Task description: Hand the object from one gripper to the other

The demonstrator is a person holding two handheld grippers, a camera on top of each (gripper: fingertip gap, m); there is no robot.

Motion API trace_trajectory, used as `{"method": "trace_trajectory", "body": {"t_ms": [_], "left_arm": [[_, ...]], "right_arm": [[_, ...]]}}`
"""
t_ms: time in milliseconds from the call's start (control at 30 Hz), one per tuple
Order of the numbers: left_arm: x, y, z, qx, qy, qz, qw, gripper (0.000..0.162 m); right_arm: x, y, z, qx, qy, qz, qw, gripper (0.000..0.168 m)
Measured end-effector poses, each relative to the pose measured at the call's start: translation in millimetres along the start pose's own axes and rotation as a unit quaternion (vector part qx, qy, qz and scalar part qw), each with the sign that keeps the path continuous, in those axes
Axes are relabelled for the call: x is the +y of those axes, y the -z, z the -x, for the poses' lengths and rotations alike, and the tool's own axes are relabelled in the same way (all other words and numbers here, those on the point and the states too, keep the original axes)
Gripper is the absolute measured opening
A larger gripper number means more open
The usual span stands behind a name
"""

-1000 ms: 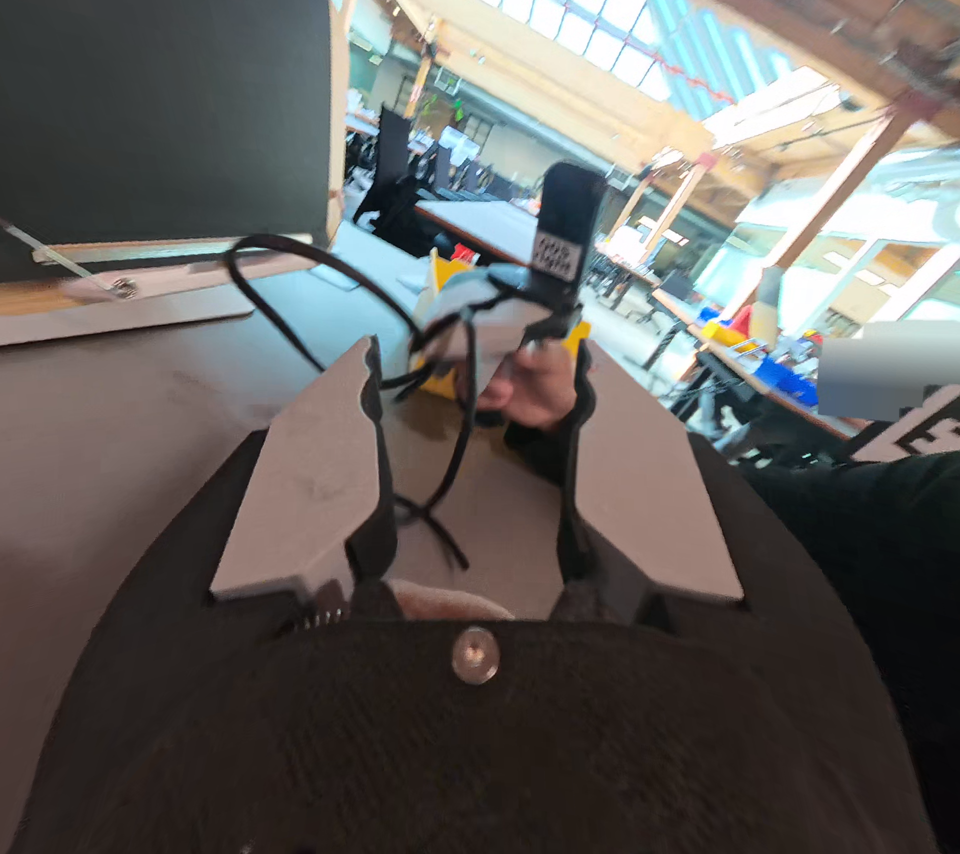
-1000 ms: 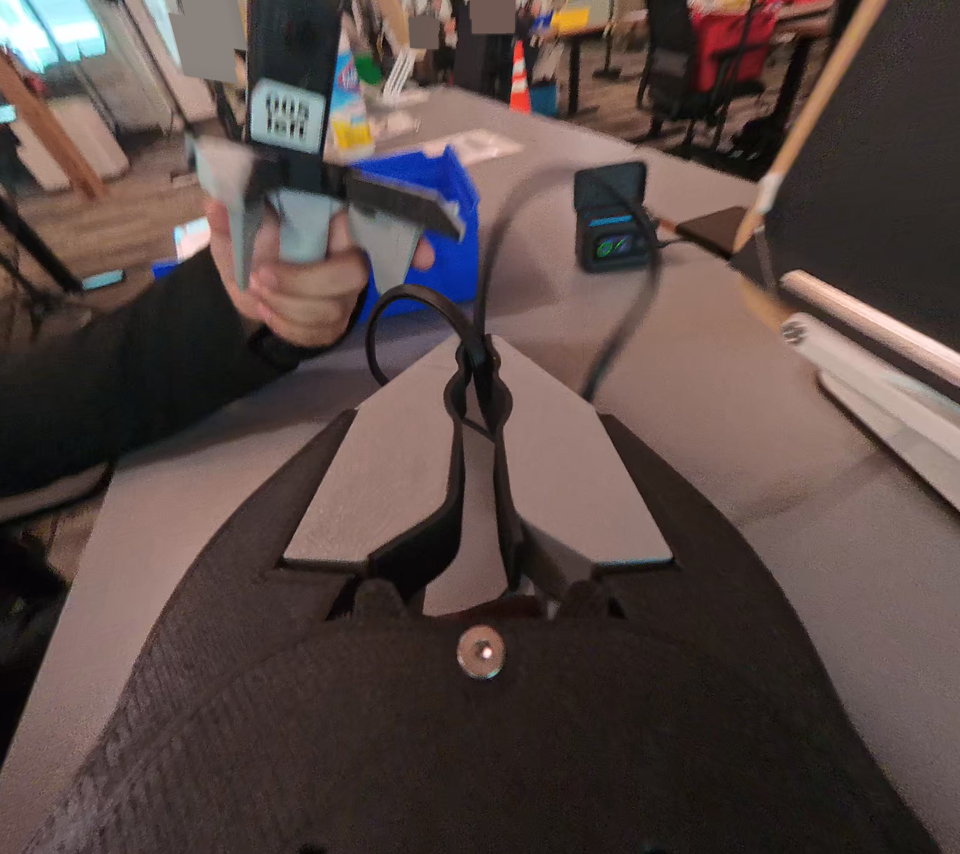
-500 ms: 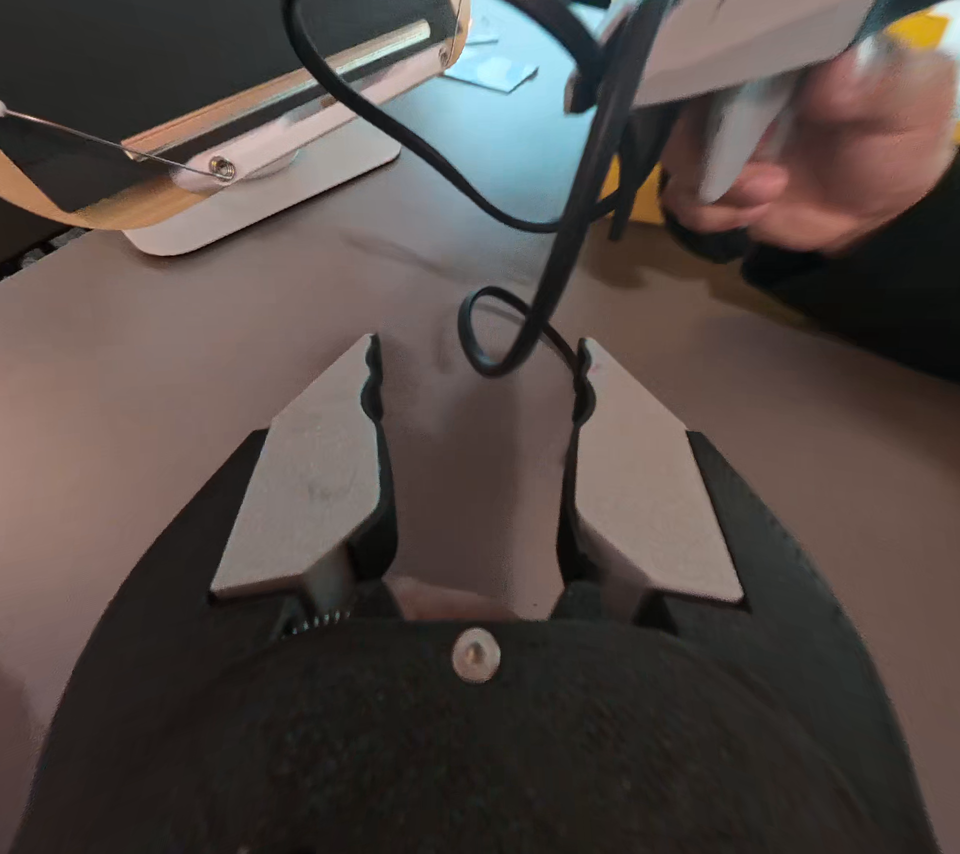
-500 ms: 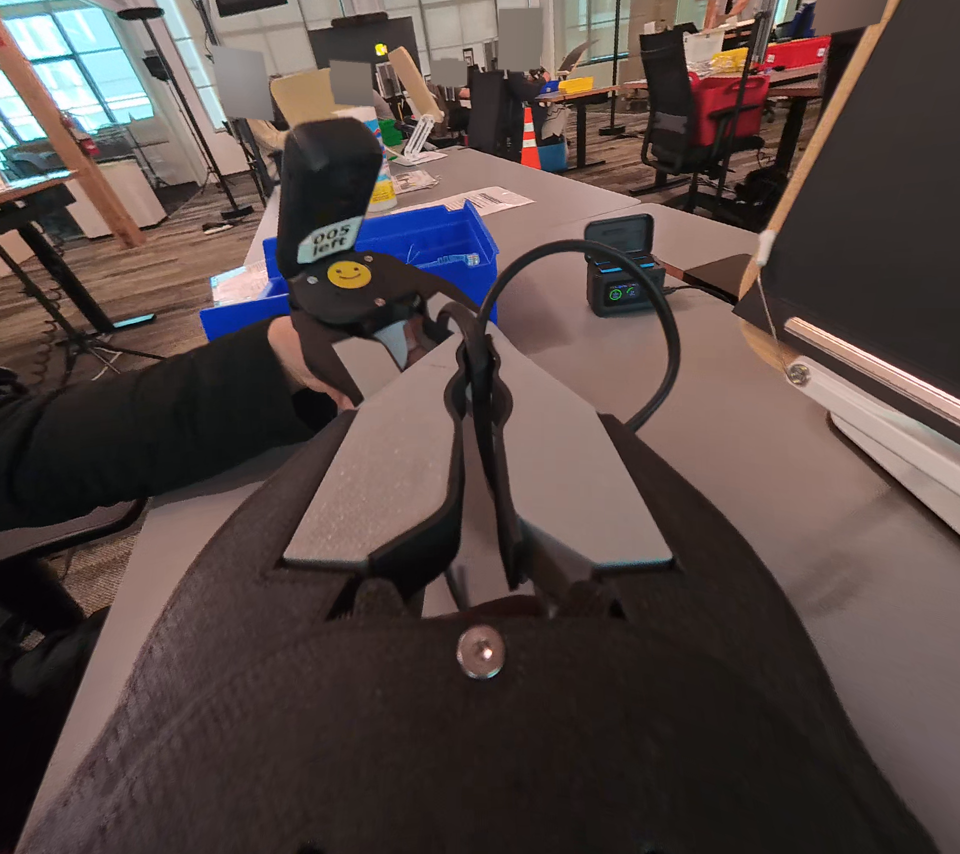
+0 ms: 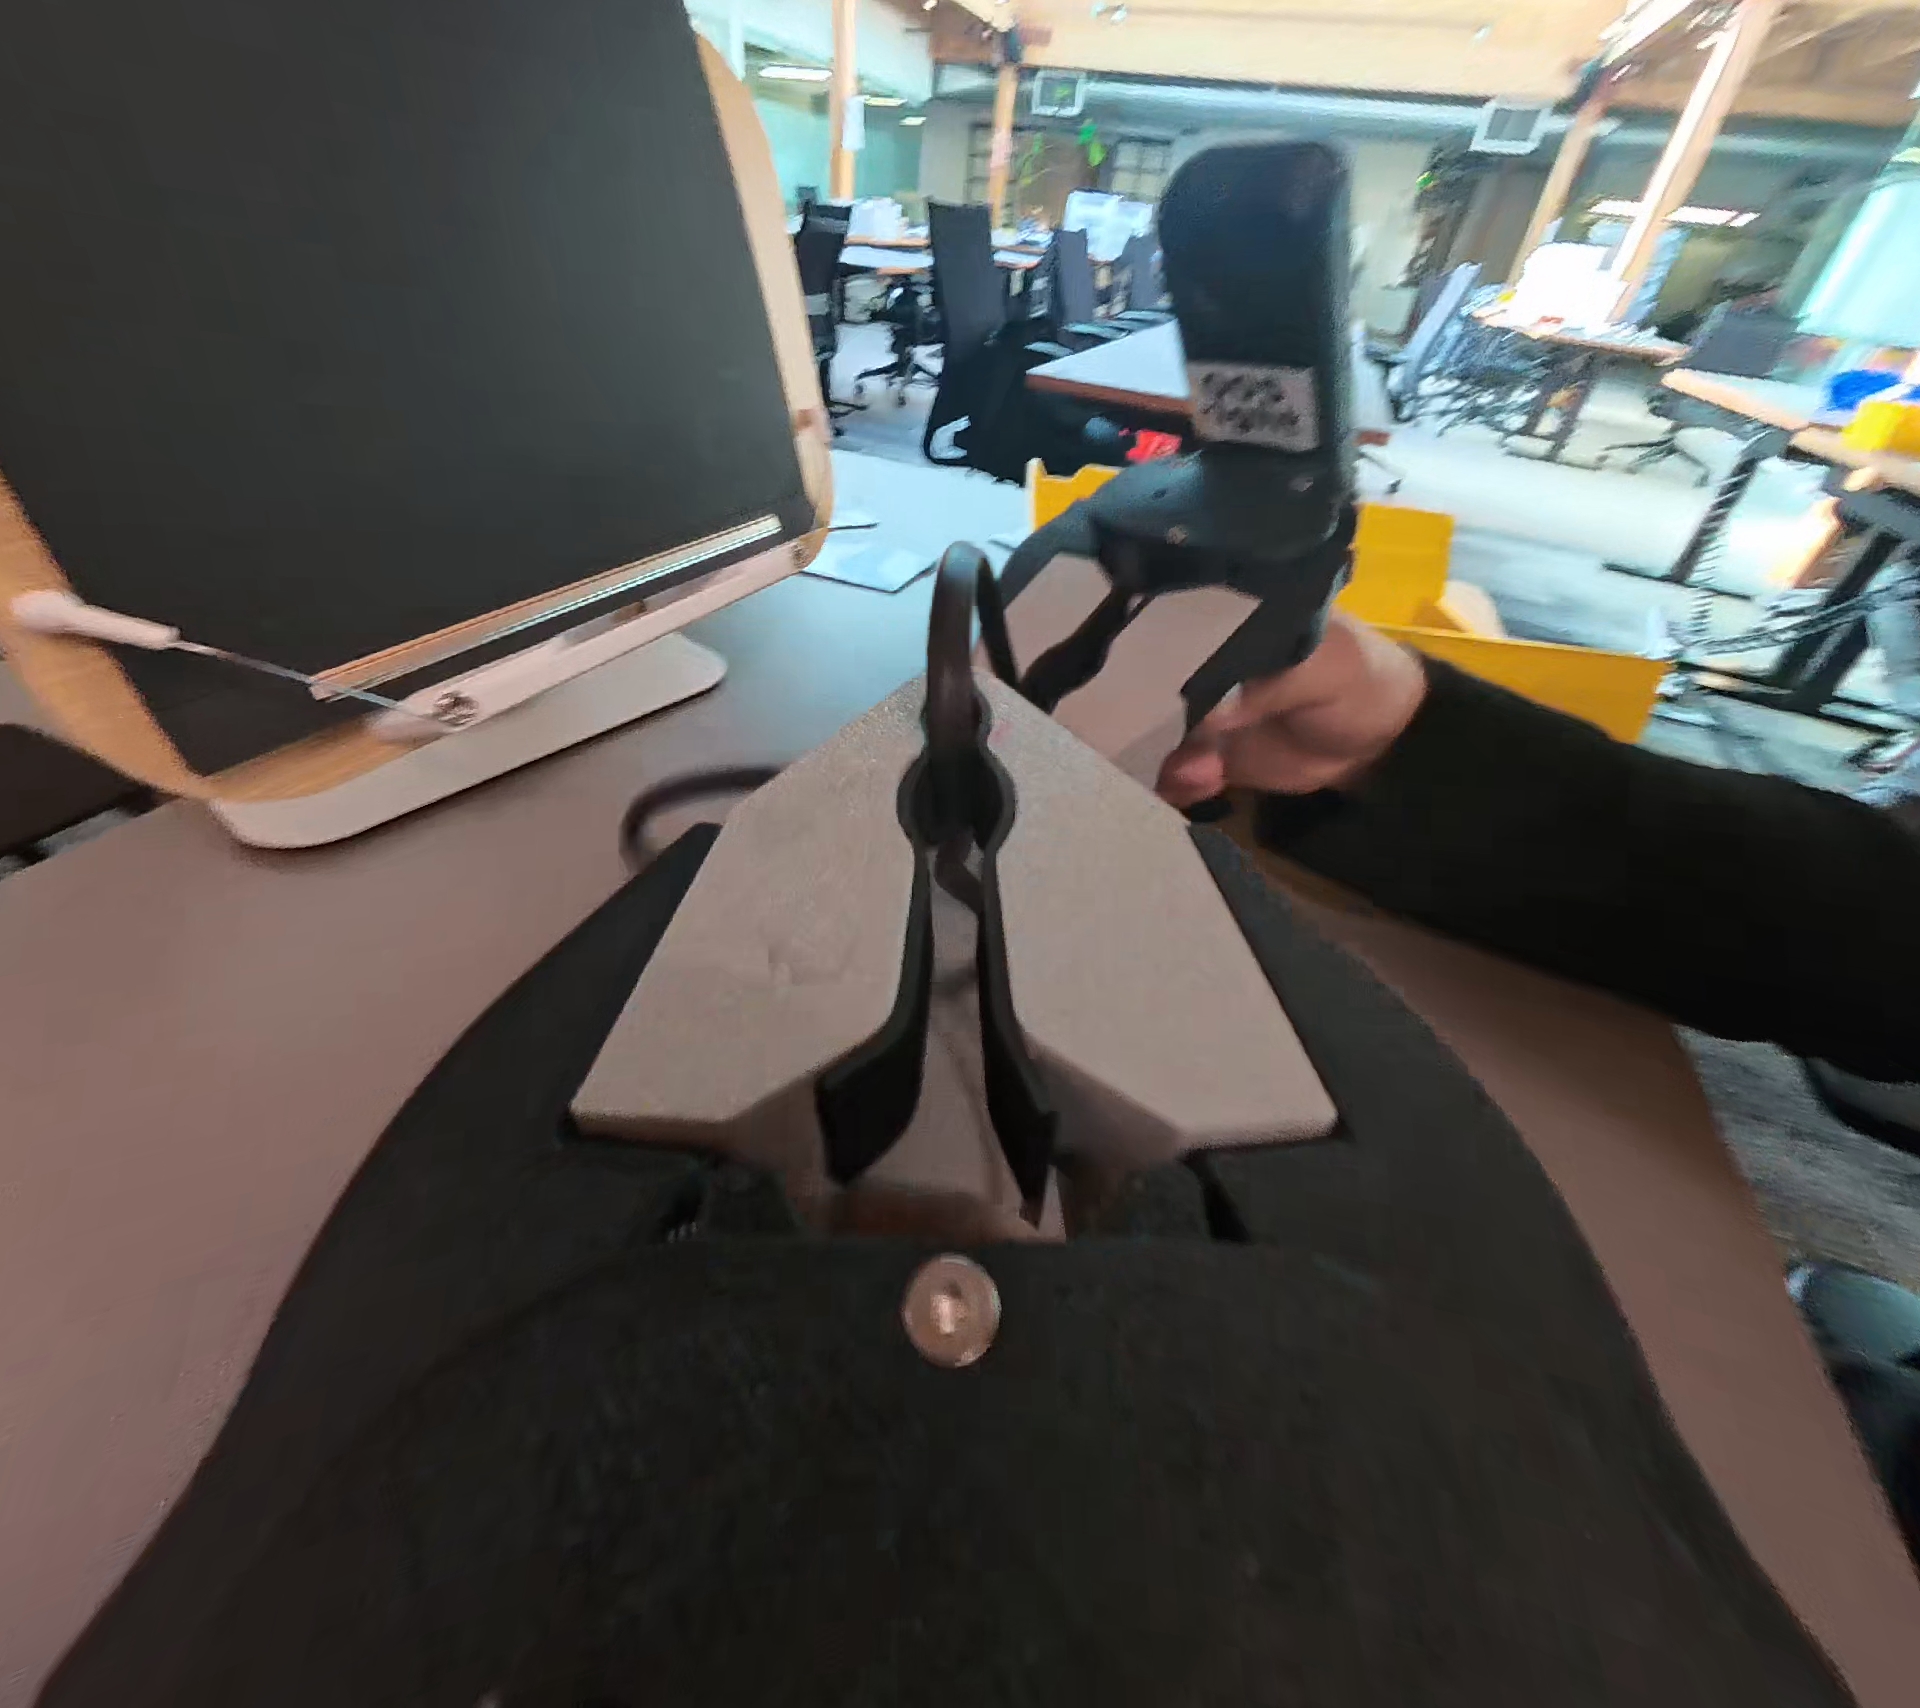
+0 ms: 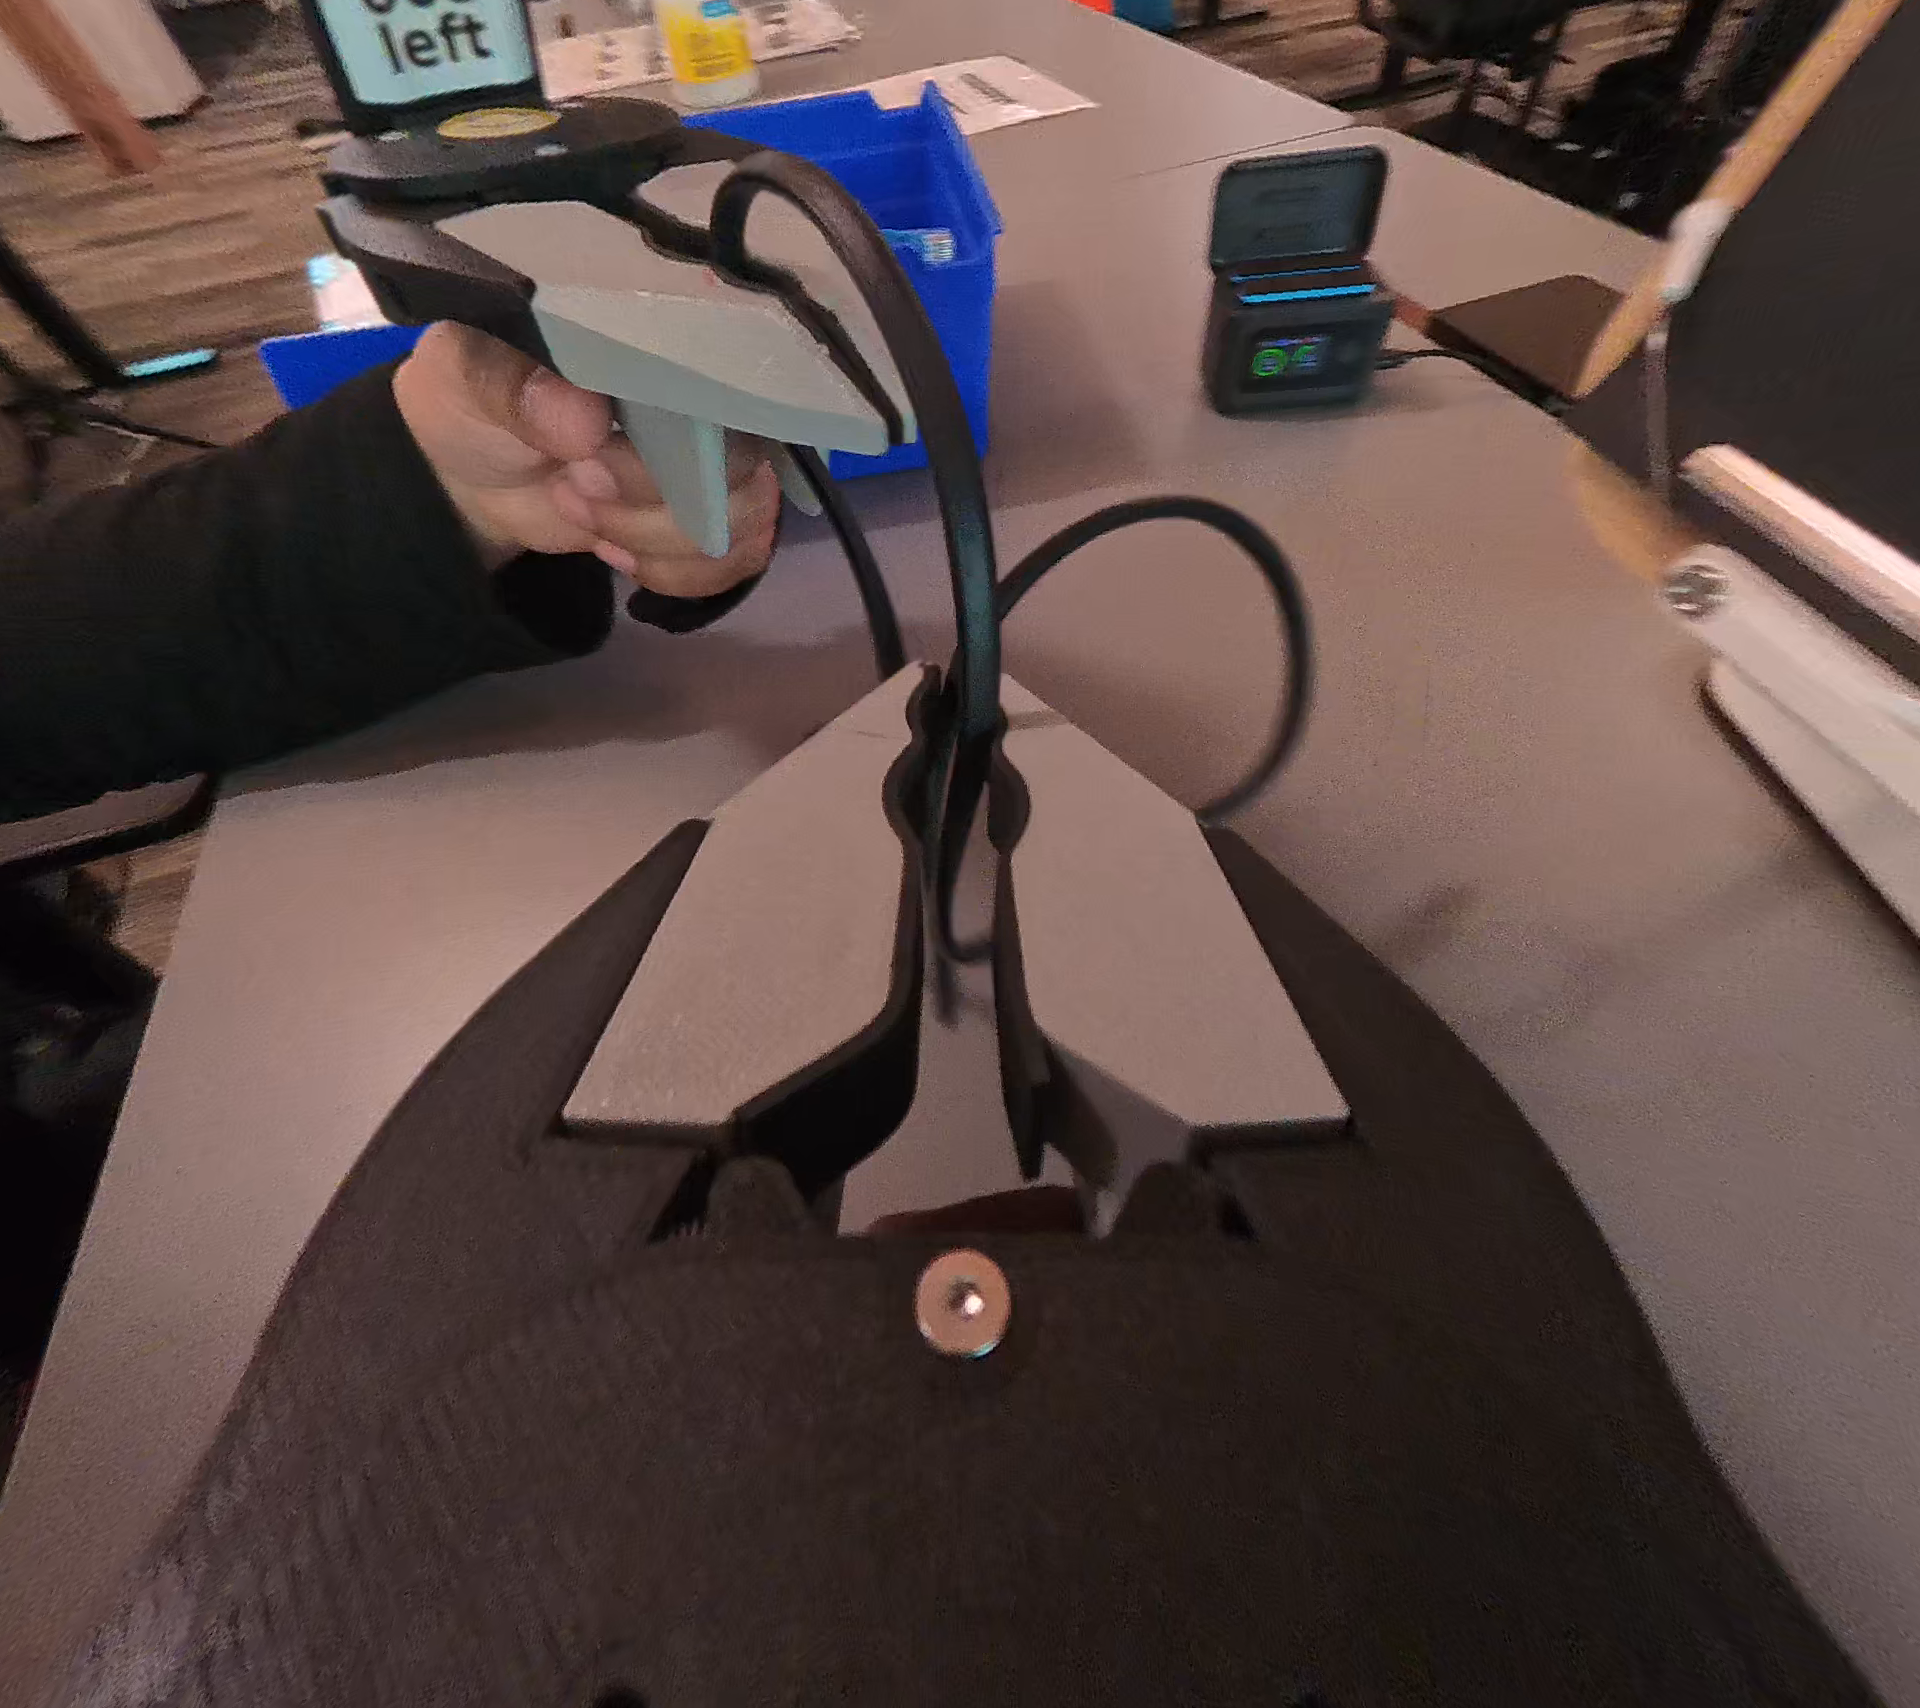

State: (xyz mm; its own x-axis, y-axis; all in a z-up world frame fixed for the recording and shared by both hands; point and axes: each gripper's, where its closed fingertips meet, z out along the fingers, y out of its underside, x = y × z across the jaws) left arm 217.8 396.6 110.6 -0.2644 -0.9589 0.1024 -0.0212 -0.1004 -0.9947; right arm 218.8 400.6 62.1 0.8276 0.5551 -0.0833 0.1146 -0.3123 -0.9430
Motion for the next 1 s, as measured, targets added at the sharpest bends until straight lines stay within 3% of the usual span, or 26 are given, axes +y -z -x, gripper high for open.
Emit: {"method": "trace_trajectory", "body": {"t_ms": [200, 333, 467, 667, 800, 967, 1000], "left_arm": [[0, -6, -13, 0.023, -0.001, -0.002, 1.000, 0.000], [2, -6, -13, 0.019, -0.006, 0.006, 1.000, 0.000], [3, -6, -11, 0.014, -0.015, 0.009, 1.000, 0.000], [8, -5, -6, 0.005, -0.017, 0.020, 1.000, 0.000], [11, -7, -7, 0.003, -0.023, 0.028, 0.999, 0.000], [14, -11, -12, 0.013, -0.018, 0.033, 0.999, 0.000], [16, -12, -13, 0.014, -0.019, 0.037, 0.999, 0.000]], "right_arm": [[13, -19, 20, -0.050, 0.008, 0.020, 0.999, 0.014], [10, -16, 23, -0.091, -0.041, 0.005, 0.995, 0.014], [4, -7, 37, -0.182, -0.103, -0.020, 0.978, 0.014], [10, -7, 37, -0.206, -0.138, -0.008, 0.969, 0.026], [4, 0, 44, -0.239, -0.155, -0.019, 0.958, 0.046], [13, -13, 36, -0.205, -0.151, -0.003, 0.967, 0.034], [17, -17, 38, -0.198, -0.141, 0.008, 0.970, 0.024]]}}
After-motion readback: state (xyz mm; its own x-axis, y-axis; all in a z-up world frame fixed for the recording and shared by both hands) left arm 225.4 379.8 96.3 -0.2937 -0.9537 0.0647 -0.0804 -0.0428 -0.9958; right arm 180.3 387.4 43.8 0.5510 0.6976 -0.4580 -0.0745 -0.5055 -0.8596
